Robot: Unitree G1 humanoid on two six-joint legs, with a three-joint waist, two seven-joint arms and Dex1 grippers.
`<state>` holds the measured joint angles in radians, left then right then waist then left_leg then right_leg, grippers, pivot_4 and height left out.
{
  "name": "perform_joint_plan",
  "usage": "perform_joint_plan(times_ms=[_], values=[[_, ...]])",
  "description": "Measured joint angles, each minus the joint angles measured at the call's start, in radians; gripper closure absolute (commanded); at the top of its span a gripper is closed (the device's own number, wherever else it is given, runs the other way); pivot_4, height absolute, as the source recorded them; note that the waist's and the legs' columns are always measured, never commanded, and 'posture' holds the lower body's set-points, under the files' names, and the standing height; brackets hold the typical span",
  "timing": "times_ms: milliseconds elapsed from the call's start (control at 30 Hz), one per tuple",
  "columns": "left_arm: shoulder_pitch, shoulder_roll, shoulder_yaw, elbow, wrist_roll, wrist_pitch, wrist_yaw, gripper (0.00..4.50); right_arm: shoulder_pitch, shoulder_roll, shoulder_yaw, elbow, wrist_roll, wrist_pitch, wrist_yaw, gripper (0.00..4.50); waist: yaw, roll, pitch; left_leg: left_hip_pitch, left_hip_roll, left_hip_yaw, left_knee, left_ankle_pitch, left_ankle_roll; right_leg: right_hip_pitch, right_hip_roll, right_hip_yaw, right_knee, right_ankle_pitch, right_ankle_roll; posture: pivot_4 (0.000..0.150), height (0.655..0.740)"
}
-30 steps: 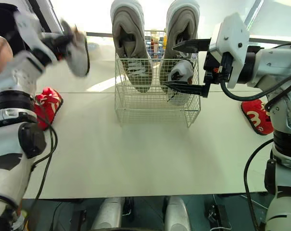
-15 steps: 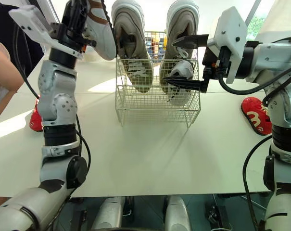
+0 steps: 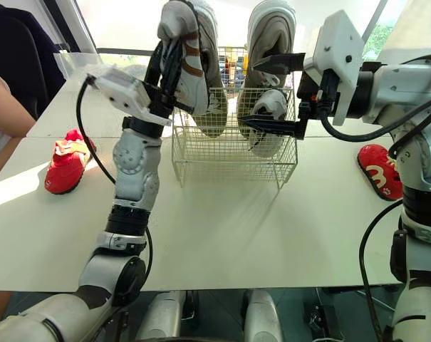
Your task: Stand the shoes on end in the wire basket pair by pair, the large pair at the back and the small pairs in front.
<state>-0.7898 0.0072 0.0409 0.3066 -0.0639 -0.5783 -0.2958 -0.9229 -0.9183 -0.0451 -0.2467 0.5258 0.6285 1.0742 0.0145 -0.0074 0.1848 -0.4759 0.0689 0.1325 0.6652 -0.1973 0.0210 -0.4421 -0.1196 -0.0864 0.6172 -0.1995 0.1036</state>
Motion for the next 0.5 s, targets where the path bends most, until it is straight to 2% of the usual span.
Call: perform_joint_plan(times_ms=[200, 500], values=[[0.012, -0.005, -0.026, 0.213, 0.133, -0.243, 0.1, 4.27, 0.0, -0.003, 0.0, -0.025, 0.01, 0.024, -0.01, 0.0, -0.001, 0.0, 0.0, 0.0, 0.0, 0.0, 0.0, 0.0, 0.001, 0.0, 0.0, 0.0, 0.0, 0.0, 0.0, 0.15, 0.74], [0.005, 0.012, -0.038, 0.435, 0.252, -0.438, 0.248, 4.27, -0.005, -0.004, 0.0, -0.032, 0.013, 0.044, -0.017, 0.0, -0.001, 0.001, -0.001, -0.001, 0.0, 0.0, 0.0, -0.001, 0.001, -0.001, -0.001, 0.0, -0.001, 0.0, 0.0, 0.15, 0.74]])
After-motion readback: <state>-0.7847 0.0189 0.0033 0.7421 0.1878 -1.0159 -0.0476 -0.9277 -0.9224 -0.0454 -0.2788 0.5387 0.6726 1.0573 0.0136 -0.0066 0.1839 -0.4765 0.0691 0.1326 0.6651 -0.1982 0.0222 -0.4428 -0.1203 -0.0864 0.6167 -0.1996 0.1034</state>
